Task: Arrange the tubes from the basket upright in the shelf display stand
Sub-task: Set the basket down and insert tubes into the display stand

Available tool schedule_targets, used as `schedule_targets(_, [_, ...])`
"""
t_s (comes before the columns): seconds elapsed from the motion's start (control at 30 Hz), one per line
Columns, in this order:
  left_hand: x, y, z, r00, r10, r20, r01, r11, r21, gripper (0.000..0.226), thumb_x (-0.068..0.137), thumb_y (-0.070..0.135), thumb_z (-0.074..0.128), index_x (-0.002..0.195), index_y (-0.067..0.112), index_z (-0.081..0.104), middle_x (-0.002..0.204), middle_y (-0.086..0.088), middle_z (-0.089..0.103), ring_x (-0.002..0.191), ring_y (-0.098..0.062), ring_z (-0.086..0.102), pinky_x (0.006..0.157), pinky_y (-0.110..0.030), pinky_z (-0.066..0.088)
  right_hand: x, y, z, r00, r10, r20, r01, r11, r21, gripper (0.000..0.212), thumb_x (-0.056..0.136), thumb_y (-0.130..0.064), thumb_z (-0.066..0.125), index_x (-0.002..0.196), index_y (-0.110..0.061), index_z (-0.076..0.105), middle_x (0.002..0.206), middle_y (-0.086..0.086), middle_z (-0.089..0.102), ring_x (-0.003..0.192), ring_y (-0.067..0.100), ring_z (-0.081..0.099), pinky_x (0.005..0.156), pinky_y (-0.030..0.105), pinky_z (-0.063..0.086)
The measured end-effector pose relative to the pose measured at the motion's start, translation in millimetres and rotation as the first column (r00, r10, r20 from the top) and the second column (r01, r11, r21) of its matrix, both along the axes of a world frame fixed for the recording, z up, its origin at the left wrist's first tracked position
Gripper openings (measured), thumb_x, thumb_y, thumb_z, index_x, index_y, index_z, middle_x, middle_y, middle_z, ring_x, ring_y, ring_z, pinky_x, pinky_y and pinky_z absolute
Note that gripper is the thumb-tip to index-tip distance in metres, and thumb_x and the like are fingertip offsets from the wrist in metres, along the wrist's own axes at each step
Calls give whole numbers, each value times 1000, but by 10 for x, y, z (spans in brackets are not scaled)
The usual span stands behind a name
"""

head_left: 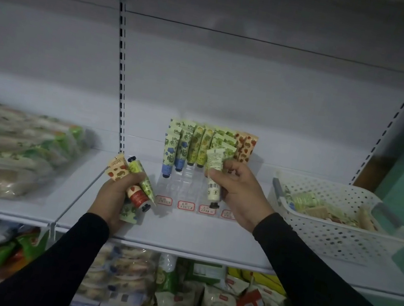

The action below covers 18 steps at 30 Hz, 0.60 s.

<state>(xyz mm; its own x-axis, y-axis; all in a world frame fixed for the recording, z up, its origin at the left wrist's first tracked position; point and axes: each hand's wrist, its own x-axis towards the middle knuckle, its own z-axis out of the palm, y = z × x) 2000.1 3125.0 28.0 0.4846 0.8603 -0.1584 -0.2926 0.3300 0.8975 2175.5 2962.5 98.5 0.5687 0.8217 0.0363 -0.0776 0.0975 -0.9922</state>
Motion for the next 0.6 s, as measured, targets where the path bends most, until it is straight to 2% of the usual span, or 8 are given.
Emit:
schedule_targets(0.07, [11, 37, -19, 1000, -2, 7, 2, 1000, 17, 17, 78, 24, 77, 86, 14, 65, 71, -9, 65, 58, -24, 62, 61, -36, 53, -8, 1, -4, 998, 56, -31, -57, 998, -35, 24, 88, -10, 69, 107, -16, 57, 90, 1, 67, 67, 9, 58, 60, 22, 42])
schedule_targets(0.13, [25, 48, -41, 1000, -4, 14, 3, 1000, 31, 14, 80, 22, 75, 86, 14, 65, 70, -9, 65, 57, -24, 62, 61, -36, 53, 2, 20, -34, 993, 111, -36, -113, 992, -55, 25, 89, -12, 68, 113, -11, 61, 88, 2, 66, 79, 20, 58, 56, 20, 39])
schedule_targets(0.23, [23, 61, -77, 1000, -12, 21, 11, 999, 49, 11, 82, 20, 73, 84, 14, 64, 69, -8, 65, 57, -23, 62, 61, -35, 51, 6, 45, -65, 989, 126, -71, -131, 990, -58, 31, 90, -14, 67, 119, -8, 59, 92, -1, 72, 93, 24, 71, 62, 23, 44])
schedule_targets(0.37, [-4, 89, -97, 999, -43, 33, 41, 998, 48, 21, 73, 23, 78, 85, 14, 64, 71, -9, 64, 60, -24, 61, 61, -35, 52, 16, 59, -23, 966, 153, -210, -157, 988, -1, 21, 93, -15, 63, 111, -6, 60, 95, 10, 68, 89, 23, 65, 65, 22, 58])
schedule_targets(0.43, [-5, 93, -102, 997, -60, 41, 58, 997, 49, 25, 68, 24, 79, 86, 14, 64, 72, -9, 65, 61, -24, 62, 61, -35, 52, 49, 52, 0, 936, 182, -303, -177, 983, 43, 17, 97, -12, 57, 110, -2, 59, 96, 13, 68, 90, 23, 67, 76, 27, 60])
schedule_targets(0.47, [-2, 96, -108, 997, -62, 42, 60, 997, 50, 26, 67, 24, 79, 86, 14, 64, 72, -9, 64, 60, -24, 62, 60, -35, 52, 59, 43, 1, 936, 191, -297, -185, 982, 48, 14, 98, -10, 55, 107, -2, 59, 95, 12, 67, 89, 22, 67, 78, 28, 60])
schedule_targets(0.53, [2, 99, -117, 998, -57, 40, 55, 997, 50, 26, 67, 25, 79, 85, 14, 64, 71, -9, 64, 60, -24, 61, 60, -35, 52, 72, 33, -12, 980, 168, -110, -171, 985, -19, 11, 97, -12, 58, 102, -3, 59, 90, 10, 65, 81, 17, 67, 70, 26, 61])
schedule_targets(0.6, [4, 100, -118, 998, -53, 41, 51, 997, 55, 26, 66, 25, 79, 84, 14, 65, 71, -8, 64, 60, -24, 62, 61, -35, 52, 89, 45, -50, 973, 85, 214, -66, 993, -98, 24, 90, -20, 68, 100, -1, 57, 85, 13, 61, 74, 13, 65, 62, 23, 57])
